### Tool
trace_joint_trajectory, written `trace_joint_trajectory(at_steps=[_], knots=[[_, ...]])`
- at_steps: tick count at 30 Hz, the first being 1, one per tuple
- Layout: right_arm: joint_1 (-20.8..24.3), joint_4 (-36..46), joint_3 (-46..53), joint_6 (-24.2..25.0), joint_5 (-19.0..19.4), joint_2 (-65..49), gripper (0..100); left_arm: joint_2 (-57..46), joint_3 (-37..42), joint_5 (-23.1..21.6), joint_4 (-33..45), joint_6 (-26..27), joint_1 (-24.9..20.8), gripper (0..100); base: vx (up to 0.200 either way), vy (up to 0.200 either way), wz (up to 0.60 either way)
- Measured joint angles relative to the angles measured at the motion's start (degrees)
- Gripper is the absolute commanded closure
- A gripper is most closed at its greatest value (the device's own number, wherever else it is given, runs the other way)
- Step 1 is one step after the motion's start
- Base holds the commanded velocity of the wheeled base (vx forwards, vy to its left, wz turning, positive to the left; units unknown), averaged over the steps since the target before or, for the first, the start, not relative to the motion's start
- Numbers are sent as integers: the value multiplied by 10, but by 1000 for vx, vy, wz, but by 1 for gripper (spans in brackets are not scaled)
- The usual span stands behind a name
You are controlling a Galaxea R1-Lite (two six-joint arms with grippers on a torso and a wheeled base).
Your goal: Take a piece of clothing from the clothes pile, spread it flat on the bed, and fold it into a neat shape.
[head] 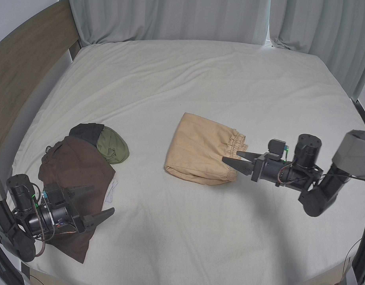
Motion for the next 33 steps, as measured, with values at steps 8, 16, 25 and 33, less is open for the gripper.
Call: trace_joint_trajectory(at_steps=[8, 16, 25, 33], knots=[[-61, 26, 154, -140, -34, -180, 0, -63, 21, 0, 3, -13, -86, 0, 0, 0, 0], [-145, 69, 237, -214, -44, -343, 0, -153, 25, 1, 28, -27, -181, 0, 0, 0, 0], [-175, 164, 295, -235, -46, -544, 0, -299, 25, 16, 163, -31, -218, 0, 0, 0, 0], [-181, 341, 310, -237, -46, -746, 0, -477, 25, 66, 360, -31, -202, 0, 0, 0, 0]])
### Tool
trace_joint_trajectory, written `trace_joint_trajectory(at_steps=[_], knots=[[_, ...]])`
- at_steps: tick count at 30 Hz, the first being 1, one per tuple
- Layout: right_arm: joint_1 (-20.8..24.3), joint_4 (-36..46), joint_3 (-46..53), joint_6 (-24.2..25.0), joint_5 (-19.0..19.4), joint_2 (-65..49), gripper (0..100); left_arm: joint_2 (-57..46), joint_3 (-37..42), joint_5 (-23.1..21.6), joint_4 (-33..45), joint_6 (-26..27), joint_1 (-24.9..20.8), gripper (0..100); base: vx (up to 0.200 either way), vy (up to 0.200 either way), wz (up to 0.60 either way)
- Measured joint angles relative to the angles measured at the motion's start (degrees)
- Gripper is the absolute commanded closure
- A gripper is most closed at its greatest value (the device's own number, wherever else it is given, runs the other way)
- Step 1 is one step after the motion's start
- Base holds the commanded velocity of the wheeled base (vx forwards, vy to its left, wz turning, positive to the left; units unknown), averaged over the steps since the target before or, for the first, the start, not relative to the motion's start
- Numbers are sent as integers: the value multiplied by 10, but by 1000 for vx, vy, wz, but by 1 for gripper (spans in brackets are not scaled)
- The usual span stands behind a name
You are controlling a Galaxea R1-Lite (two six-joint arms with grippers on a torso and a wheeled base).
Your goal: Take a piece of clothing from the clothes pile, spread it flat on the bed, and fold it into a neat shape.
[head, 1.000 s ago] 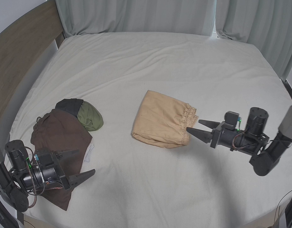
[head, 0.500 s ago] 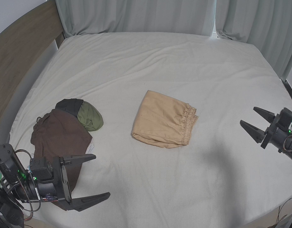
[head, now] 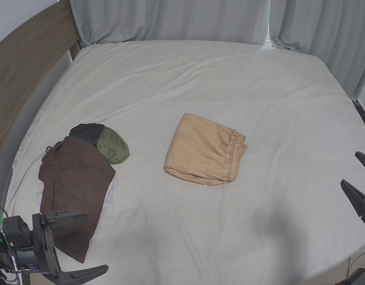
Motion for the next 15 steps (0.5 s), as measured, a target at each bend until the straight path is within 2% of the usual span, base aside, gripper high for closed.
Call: trace_joint_trajectory(at_steps=[10, 15], knots=[[6, 254, 6, 5, 10, -237, 0, -276, 0, 22, 276, -46, 58, 0, 0, 0, 0], [6, 356, 22, 7, 11, -351, 0, -411, 0, 26, 359, -80, 93, 0, 0, 0, 0]])
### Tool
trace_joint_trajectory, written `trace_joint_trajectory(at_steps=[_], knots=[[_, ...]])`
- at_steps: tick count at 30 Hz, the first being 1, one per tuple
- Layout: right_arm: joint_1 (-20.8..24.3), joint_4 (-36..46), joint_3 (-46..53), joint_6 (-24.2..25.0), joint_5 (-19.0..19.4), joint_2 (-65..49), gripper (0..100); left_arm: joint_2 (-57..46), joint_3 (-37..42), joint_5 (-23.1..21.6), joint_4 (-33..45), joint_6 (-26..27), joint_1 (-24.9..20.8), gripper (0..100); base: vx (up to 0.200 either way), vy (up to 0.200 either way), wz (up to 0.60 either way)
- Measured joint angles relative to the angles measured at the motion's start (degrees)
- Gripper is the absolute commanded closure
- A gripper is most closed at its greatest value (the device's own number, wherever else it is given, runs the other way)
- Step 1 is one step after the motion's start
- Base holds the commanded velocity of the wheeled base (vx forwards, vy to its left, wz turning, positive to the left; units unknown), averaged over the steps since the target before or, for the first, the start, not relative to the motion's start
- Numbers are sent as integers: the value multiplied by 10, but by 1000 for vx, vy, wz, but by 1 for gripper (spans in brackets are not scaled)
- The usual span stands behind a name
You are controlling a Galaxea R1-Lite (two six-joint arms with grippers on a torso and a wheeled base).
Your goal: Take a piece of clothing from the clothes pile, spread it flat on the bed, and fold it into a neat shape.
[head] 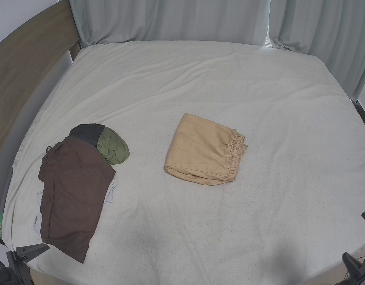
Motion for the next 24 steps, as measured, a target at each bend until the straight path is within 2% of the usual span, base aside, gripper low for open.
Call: trace_joint_trajectory(at_steps=[2, 5, 9, 11, 13, 15, 19, 22, 24], knots=[[-2, 21, 17, -9, -13, -39, 0, -42, 0, 4, 20, -6, 12, 0, 0, 0, 0], [-4, 30, 39, -20, -68, -79, 0, -87, 0, 18, 33, -8, 24, 0, 0, 0, 0], [-6, 34, 57, -33, -204, -107, 0, -118, 0, 64, 56, 1, 35, 0, 0, 0, 0], [-7, 36, 63, -36, -264, -114, 0, -126, 0, 99, 75, 5, 40, 0, 0, 0, 0], [-8, 39, 67, -34, -308, -119, 0, -133, 0, 133, 96, 7, 47, 0, 0, 0, 0], [-8, 40, 68, -26, -328, -122, 0, -140, 0, 151, 110, 8, 62, 0, 0, 0, 0], [-9, 42, 70, -9, -334, -126, 0, -161, 0, 202, 125, 8, 89, 0, 0, 0, 0], [-9, 42, 70, -10, -326, -127, 0, -172, 0, 263, 127, 7, 99, 0, 0, 0, 0], [-9, 42, 70, -19, -302, -128, 0, -177, 0, 300, 133, 10, 102, 0, 0, 0, 0]])
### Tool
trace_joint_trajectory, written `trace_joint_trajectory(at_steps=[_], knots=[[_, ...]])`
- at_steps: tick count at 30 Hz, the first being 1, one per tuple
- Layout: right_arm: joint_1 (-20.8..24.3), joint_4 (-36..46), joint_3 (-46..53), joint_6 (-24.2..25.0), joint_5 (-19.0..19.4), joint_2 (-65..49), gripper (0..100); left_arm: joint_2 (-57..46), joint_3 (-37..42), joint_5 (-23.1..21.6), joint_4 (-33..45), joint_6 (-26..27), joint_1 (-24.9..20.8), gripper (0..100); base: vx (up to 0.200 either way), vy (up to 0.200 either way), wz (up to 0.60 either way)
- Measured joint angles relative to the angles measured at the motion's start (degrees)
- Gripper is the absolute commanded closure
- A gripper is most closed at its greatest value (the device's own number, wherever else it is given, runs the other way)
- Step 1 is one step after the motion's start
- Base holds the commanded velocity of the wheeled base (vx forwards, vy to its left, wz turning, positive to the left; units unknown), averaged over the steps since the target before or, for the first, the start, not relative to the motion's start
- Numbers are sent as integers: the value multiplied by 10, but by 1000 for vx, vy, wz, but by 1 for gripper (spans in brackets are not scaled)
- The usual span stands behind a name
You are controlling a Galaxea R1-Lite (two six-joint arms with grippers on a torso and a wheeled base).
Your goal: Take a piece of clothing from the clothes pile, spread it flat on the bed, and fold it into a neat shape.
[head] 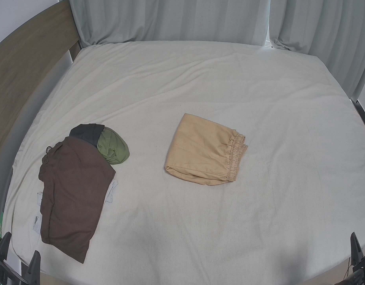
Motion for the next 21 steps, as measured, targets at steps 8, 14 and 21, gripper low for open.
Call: trace_joint_trajectory(at_steps=[8, 14, 21], knots=[[0, 9, 0, -2, 72, 0, 0, -7, 0, 53, 30, 14, 3, 0, 0, 0, 0], [0, 48, 0, 49, 0, 0, 0, -7, 0, 62, 36, 21, 4, 0, 0, 0, 0], [0, 41, 0, 39, 6, 0, 0, -7, 0, 63, 36, 25, 4, 0, 0, 0, 0]])
